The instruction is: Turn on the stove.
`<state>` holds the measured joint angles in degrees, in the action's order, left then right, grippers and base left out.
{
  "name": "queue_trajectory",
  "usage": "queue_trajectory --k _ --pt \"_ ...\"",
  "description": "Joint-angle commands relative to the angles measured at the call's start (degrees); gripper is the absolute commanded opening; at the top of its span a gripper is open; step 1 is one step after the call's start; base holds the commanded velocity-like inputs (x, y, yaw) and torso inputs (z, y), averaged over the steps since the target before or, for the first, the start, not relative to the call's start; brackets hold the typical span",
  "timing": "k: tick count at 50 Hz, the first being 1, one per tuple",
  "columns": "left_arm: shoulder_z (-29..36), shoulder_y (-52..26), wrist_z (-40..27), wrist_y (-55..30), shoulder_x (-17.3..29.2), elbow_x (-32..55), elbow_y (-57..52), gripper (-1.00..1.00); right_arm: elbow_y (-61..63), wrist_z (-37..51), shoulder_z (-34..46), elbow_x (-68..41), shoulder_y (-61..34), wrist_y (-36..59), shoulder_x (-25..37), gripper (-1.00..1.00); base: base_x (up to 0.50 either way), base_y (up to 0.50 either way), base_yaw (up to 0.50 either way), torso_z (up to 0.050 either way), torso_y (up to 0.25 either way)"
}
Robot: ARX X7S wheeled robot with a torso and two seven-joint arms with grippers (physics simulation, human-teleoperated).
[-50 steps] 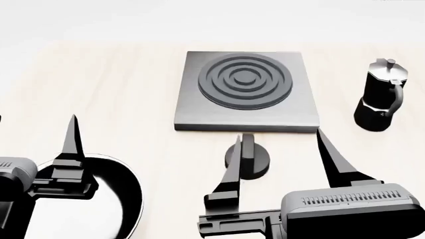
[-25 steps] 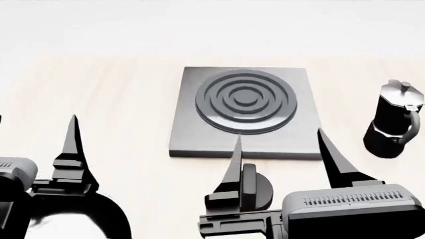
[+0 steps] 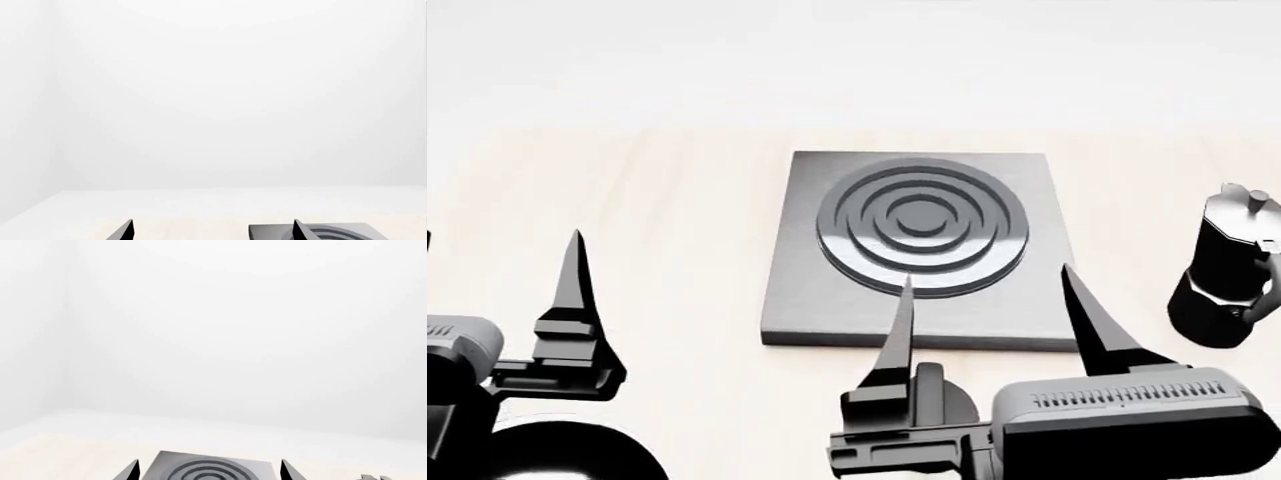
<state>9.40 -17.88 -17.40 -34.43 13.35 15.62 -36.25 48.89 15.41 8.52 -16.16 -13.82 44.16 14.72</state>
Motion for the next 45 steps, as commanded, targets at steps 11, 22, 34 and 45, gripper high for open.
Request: queue_trajectory --k 11,22,34,45 --pt "0.07 -0.18 -0.41 0.43 0.47 0.65 0.33 1.00 -7.22 -1.03 0.44 -2.55 -0.68 1.71 -0.56 1.00 0.00 0.00 0.00 0.000 0.000" --pt "0.06 -0.17 -0.60 0.50 0.71 1.10 0.28 1.00 -10.40 -0.85 1.07 -3.31 -1.35 3.37 -0.85 1.00 0.00 0.00 0.00 0.000 0.000" --pt "0.19 -0.06 -0.91 0.57 1.04 1.34 0.16 1.00 -13.33 -0.28 1.17 -3.66 -0.90 3.79 -1.17 1.00 0.00 0.00 0.00 0.000 0.000" --pt "0.50 -0.11 -1.12 0.92 1.23 1.42 0.45 1.00 -15.08 0.43 1.21 -4.20 -0.71 5.03 -1.38 1.00 0.00 0.00 0.00 0.000 0.000"
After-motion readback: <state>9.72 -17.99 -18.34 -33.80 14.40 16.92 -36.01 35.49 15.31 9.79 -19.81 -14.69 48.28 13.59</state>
